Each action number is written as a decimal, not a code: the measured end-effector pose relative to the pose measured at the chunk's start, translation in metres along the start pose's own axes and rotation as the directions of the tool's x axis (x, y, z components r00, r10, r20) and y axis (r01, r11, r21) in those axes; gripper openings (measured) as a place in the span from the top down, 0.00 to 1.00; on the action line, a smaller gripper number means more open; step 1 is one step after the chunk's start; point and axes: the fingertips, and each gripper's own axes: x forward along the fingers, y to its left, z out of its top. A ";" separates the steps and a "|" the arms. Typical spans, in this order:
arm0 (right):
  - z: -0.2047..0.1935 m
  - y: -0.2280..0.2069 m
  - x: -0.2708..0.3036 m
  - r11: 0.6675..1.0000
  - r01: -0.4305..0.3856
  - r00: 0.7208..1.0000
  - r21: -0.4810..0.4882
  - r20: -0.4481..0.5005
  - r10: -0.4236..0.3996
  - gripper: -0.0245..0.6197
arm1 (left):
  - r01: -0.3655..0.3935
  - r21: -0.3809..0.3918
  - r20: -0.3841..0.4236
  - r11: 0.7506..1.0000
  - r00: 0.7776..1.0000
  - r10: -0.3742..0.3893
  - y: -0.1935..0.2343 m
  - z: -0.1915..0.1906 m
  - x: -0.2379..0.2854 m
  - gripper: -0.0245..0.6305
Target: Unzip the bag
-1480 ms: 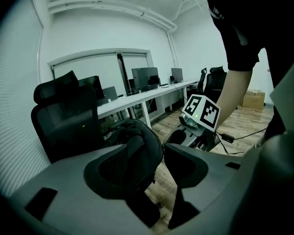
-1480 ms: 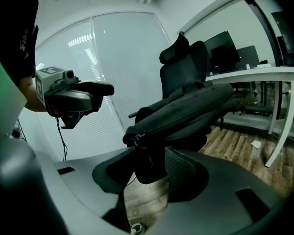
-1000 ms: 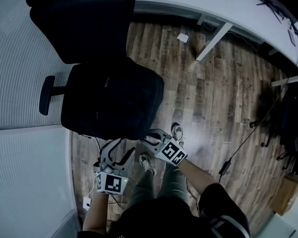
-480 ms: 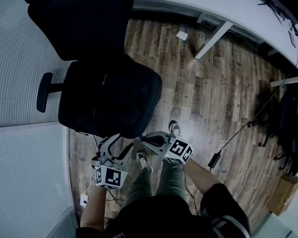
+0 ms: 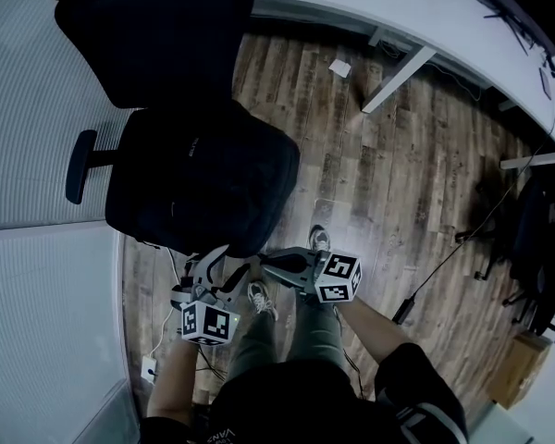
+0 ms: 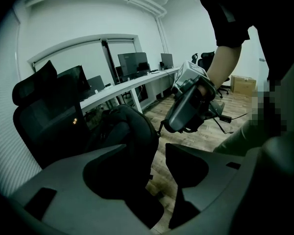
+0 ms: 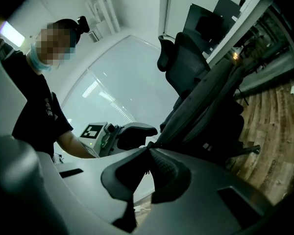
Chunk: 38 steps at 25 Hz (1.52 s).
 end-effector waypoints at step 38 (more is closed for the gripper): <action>0.098 -0.049 -0.053 0.959 -0.101 0.983 0.266 -0.121 0.137 0.89 | -0.234 -0.142 -0.350 0.962 0.921 0.172 0.024 0.012 0.024 0.83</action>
